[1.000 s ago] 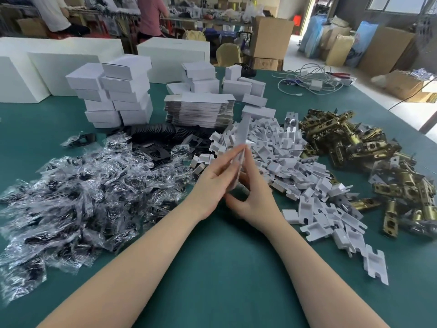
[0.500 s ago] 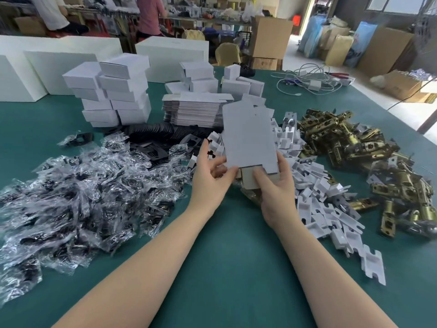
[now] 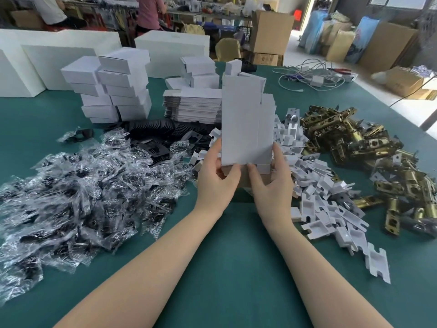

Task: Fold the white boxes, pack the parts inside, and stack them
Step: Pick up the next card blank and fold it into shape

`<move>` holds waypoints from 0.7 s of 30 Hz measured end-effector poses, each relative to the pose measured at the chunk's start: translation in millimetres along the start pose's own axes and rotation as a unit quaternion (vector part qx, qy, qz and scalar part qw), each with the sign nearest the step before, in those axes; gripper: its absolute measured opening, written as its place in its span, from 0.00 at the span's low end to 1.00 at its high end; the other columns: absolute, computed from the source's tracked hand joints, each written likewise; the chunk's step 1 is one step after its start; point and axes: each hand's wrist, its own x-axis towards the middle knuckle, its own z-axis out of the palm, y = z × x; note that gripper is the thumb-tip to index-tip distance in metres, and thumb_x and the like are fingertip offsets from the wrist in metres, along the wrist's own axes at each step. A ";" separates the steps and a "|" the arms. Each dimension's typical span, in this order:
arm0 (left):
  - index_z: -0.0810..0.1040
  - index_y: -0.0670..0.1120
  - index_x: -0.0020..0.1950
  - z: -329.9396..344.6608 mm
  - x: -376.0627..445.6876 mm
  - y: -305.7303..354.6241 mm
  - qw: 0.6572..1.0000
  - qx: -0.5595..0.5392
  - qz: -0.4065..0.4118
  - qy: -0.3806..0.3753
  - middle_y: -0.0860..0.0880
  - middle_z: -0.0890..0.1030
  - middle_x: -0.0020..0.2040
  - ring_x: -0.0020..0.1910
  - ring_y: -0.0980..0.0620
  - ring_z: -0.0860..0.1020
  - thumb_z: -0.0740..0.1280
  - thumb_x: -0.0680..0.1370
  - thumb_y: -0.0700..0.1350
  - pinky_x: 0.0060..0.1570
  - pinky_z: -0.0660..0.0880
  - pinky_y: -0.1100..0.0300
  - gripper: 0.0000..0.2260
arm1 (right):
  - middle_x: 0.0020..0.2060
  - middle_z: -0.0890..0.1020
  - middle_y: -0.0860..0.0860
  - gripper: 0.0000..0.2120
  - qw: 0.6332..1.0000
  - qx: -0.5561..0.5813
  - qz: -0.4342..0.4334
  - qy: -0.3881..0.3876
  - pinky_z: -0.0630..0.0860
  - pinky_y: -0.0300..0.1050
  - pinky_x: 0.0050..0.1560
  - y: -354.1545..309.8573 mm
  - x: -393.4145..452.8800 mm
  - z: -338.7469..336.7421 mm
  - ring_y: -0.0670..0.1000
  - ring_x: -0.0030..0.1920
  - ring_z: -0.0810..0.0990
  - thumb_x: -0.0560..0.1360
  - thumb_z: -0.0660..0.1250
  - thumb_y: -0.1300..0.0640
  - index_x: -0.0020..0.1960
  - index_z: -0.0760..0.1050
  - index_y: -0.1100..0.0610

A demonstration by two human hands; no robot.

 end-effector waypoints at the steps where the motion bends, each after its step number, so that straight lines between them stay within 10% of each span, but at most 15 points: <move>1: 0.69 0.49 0.74 0.3 -1.1 -0.4 1.000 0.002 0.002 0.006 0.49 0.83 0.57 0.54 0.54 0.81 0.68 0.77 0.34 0.55 0.78 0.59 0.27 | 0.64 0.75 0.45 0.30 1.000 -0.006 -0.006 -0.002 0.72 0.50 0.67 0.1 0.2 0.3 0.46 0.65 0.72 0.78 0.69 0.55 0.77 0.63 0.53; 8: 0.67 0.49 0.74 1.0 -2.9 -2.3 1.000 -0.002 0.001 -0.017 0.54 0.78 0.64 0.62 0.59 0.77 0.68 0.77 0.32 0.62 0.73 0.62 0.28 | 0.53 0.70 0.17 0.27 0.999 -0.001 0.019 -0.043 0.70 0.32 0.59 2.8 3.7 -4.3 0.26 0.58 0.70 0.78 0.69 0.55 0.68 0.62 0.33; 12: 0.68 0.50 0.74 0.7 -0.8 -3.6 0.999 -0.034 -0.032 -0.003 0.52 0.79 0.64 0.63 0.54 0.77 0.67 0.76 0.31 0.65 0.74 0.53 0.28 | 0.60 0.77 0.33 0.28 0.997 0.022 0.023 -0.073 0.75 0.40 0.61 6.4 5.7 -4.5 0.39 0.62 0.76 0.77 0.70 0.56 0.73 0.66 0.41; 16: 0.69 0.50 0.73 2.0 0.7 -2.5 0.998 -0.023 -0.044 0.028 0.52 0.79 0.64 0.63 0.54 0.77 0.65 0.77 0.32 0.65 0.74 0.49 0.27 | 0.49 0.76 0.22 0.28 0.998 0.000 0.024 -0.064 0.69 0.22 0.47 2.1 5.2 -2.8 0.29 0.53 0.75 0.75 0.72 0.57 0.57 0.66 0.26; 21: 0.68 0.49 0.74 1.3 -0.8 -0.1 0.999 -0.022 -0.039 -0.023 0.50 0.78 0.65 0.65 0.53 0.76 0.65 0.76 0.30 0.68 0.72 0.47 0.29 | 0.64 0.78 0.42 0.28 0.996 0.035 0.060 -0.057 0.76 0.40 0.62 10.1 6.2 -2.4 0.40 0.60 0.77 0.77 0.70 0.56 0.75 0.67 0.50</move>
